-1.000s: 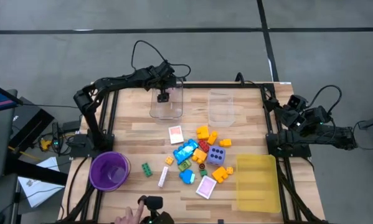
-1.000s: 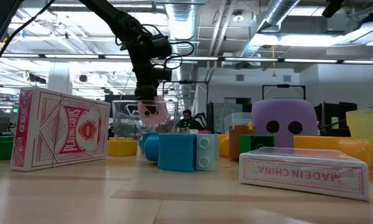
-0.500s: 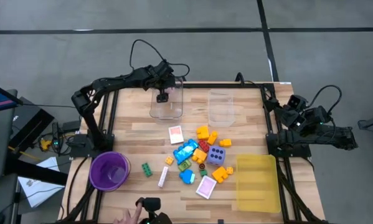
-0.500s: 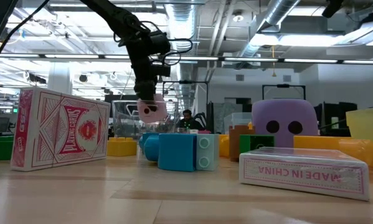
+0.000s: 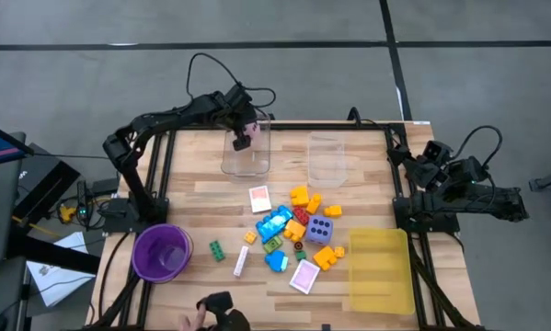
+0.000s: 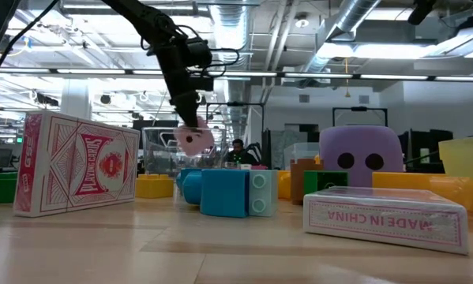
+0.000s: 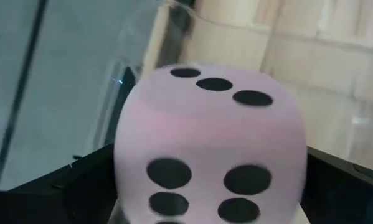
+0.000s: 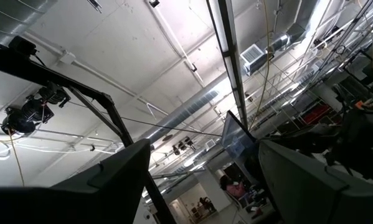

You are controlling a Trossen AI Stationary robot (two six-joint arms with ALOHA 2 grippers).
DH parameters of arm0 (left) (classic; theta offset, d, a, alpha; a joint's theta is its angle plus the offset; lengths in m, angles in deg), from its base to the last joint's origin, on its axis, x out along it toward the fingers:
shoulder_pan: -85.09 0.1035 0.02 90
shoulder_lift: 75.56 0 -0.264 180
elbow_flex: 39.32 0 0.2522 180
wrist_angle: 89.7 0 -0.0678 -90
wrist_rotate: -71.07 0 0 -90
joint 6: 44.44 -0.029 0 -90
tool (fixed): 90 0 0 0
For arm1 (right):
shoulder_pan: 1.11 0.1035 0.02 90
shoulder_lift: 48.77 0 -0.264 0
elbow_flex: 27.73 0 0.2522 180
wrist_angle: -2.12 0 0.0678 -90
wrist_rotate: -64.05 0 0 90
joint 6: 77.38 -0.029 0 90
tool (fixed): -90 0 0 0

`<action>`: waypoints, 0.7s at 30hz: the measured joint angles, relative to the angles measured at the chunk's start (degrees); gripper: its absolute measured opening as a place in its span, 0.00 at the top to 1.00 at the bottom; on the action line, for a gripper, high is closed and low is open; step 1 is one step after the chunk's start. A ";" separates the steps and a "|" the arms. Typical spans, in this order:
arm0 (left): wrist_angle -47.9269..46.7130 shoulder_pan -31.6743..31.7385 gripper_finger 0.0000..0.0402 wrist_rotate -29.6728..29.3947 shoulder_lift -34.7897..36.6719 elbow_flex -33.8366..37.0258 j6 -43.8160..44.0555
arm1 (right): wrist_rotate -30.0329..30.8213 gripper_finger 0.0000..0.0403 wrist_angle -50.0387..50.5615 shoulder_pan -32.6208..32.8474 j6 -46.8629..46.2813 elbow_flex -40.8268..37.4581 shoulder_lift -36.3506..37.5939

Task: Pick & Place Toys
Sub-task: Put the pink dice into the left transparent bin, then put the violet dice into the left transparent bin

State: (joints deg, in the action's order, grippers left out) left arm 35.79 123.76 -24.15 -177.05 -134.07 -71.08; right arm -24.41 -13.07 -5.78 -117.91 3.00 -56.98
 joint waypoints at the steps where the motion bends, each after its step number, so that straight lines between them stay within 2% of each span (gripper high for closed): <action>1: -0.67 -0.01 0.00 0.21 0.00 0.00 0.88 | 0.00 0.27 -0.02 0.02 0.00 0.00 0.00; 6: -0.84 1.49 0.00 1.46 0.00 -0.02 10.61 | 0.00 0.27 -0.20 0.00 0.00 0.00 0.02; 11: -0.36 2.09 0.00 -1.06 -0.02 -0.02 10.19 | 0.00 0.27 -0.20 0.00 -0.02 0.00 0.01; 16: 3.17 2.26 0.00 1.75 0.30 -0.04 13.84 | -0.02 0.27 -0.21 0.02 -0.51 0.00 0.02; 21: 2.34 2.91 0.00 1.77 0.33 -0.11 15.29 | -0.02 0.27 -0.20 0.02 -0.69 0.00 0.02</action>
State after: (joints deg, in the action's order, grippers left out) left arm 38.13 126.66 -22.38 -176.72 -134.18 -55.79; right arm -24.43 -13.26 -5.75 -118.60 3.00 -56.96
